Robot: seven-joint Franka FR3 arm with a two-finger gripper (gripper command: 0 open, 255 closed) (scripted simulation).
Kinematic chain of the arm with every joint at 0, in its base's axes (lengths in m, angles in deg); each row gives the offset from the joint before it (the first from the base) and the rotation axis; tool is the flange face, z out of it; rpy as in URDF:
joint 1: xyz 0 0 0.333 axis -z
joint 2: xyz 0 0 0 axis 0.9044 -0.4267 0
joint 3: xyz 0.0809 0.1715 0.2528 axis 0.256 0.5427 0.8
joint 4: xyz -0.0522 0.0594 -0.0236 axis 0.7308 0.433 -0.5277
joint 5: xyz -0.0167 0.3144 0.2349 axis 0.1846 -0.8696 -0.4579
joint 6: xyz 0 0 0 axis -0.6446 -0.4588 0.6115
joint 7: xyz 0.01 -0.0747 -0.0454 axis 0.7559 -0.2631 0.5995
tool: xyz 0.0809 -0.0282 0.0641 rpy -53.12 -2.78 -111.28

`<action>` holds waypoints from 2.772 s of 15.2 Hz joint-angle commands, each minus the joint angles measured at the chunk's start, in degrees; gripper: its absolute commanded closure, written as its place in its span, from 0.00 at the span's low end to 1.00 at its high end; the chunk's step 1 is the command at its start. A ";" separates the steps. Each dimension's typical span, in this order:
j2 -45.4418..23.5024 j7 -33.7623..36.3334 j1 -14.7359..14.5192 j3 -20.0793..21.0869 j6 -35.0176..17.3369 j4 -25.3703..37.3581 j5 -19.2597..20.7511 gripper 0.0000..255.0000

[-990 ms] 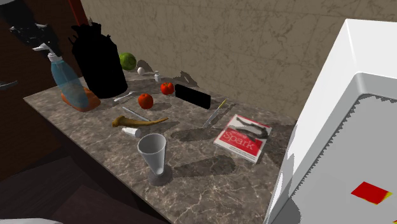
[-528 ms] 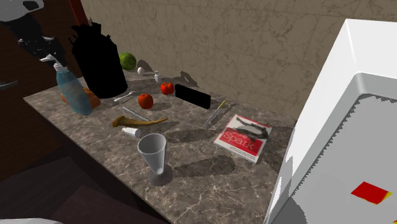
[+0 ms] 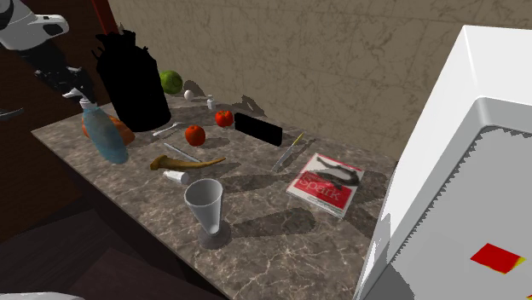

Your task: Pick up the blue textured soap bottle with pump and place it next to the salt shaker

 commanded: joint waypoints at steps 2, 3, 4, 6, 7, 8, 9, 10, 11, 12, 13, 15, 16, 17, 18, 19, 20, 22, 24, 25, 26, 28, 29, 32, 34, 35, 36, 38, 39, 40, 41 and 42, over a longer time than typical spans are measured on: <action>0.42 0.34 -0.06 0.03 -2.36 -2.72 0.01 1.00; 0.48 0.44 -0.08 0.04 -3.12 -3.55 0.02 1.00; 0.54 0.54 -0.09 0.05 -3.88 -4.37 0.04 1.00; 0.61 0.76 -0.11 0.08 -5.40 -5.98 0.09 1.00; 0.63 0.88 -0.11 0.10 -6.16 -6.76 0.13 1.00; 0.64 0.99 -0.12 0.12 -6.91 -7.53 0.16 1.00; 0.63 1.12 -0.12 0.14 -7.67 -8.29 0.20 1.00; 0.61 1.24 -0.13 0.17 -8.43 -9.03 0.25 1.00; 0.58 1.37 -0.13 0.19 -9.19 -9.77 0.30 1.00; 0.53 1.50 -0.13 0.22 -9.95 -10.49 0.35 1.00; 0.47 1.63 -0.12 0.25 -10.71 -11.20 0.41 1.00; 0.32 1.91 -0.11 0.32 -12.23 -12.59 0.55 1.00; 0.22 2.06 -0.10 0.36 -12.99 -13.27 0.63 1.00; 0.11 2.21 -0.09 0.39 -13.75 -13.93 0.71 1.00; -0.01 2.37 -0.08 0.43 -14.52 -14.59 0.79 1.00; -0.15 2.53 -0.07 0.48 -15.28 -15.23 0.89 1.00; -0.30 2.69 -0.05 0.52 -16.05 -15.86 0.99 1.00; -0.64 3.03 0.00 0.61 -17.58 -17.08 1.21 1.00; -1.03 3.40 0.05 0.72 -19.12 -18.26 1.46 1.00; -1.25 3.59 0.08 0.77 -19.89 -18.84 1.60 1.00; -1.48 3.79 0.11 0.82 -20.66 -19.40 1.74 1.00; -1.98 4.21 0.19 0.94 -22.21 -20.48 2.06 1.00; -2.26 4.43 0.24 1.00 -22.99 -21.01 2.24 1.00; -3.16 5.14 0.39 1.19 -25.32 -22.51 2.82 1.00; -3.83 5.65 0.51 1.33 -26.88 -23.46 3.28 1.00; -4.00 5.79 0.54 1.36 -27.26 -23.68 3.40 1.00; -4.00 5.78 0.54 1.36 -27.26 -23.69 3.39 1.00; -4.00 5.79 0.54 1.36 -27.26 -23.68 3.40 1.00; -4.00 5.79 0.54 1.36 -27.26 -23.68 3.40 1.00; -4.00 5.79 0.54 1.36 -27.26 -23.68 3.40 1.00; -4.00 5.79 0.54 1.36 -27.26 -23.68 3.40 1.00; -4.00 5.79 0.54 1.36 -27.26 -23.68 3.40 1.00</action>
